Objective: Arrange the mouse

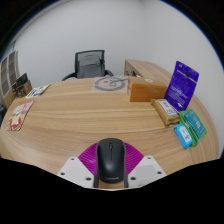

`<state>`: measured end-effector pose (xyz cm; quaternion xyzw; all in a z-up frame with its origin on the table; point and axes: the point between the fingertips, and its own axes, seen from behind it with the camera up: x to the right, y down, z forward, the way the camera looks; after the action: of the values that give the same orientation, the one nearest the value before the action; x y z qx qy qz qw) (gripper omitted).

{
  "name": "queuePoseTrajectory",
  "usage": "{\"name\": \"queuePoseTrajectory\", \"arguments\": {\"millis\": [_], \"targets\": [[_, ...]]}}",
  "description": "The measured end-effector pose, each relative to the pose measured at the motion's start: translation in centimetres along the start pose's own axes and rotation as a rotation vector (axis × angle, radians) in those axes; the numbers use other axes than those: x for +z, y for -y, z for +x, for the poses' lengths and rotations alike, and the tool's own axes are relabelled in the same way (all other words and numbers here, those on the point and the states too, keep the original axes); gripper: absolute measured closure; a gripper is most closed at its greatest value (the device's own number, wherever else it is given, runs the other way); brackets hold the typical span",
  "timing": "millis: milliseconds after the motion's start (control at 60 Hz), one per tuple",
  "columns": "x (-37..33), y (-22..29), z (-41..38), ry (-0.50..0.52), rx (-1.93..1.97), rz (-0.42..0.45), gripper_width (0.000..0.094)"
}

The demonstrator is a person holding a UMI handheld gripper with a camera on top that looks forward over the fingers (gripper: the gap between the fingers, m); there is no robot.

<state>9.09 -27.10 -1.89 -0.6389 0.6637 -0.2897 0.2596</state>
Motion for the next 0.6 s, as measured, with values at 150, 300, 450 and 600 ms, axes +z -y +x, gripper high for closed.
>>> {"name": "queuePoseTrajectory", "arguments": {"millis": [150, 300, 450, 600], "targets": [[-0.2, 0.1, -0.1, -0.037, 0.007, 0.005, 0.0652], [-3.7, 2.9, -0.4, -0.064, 0.009, 0.041, 0.0651], [-8.3, 9.8, -4.2, -0.042, 0.012, 0.122, 0.0649], [-11.6, 17.9, -12.3, 0.002, -0.02, 0.223, 0.065]]}}
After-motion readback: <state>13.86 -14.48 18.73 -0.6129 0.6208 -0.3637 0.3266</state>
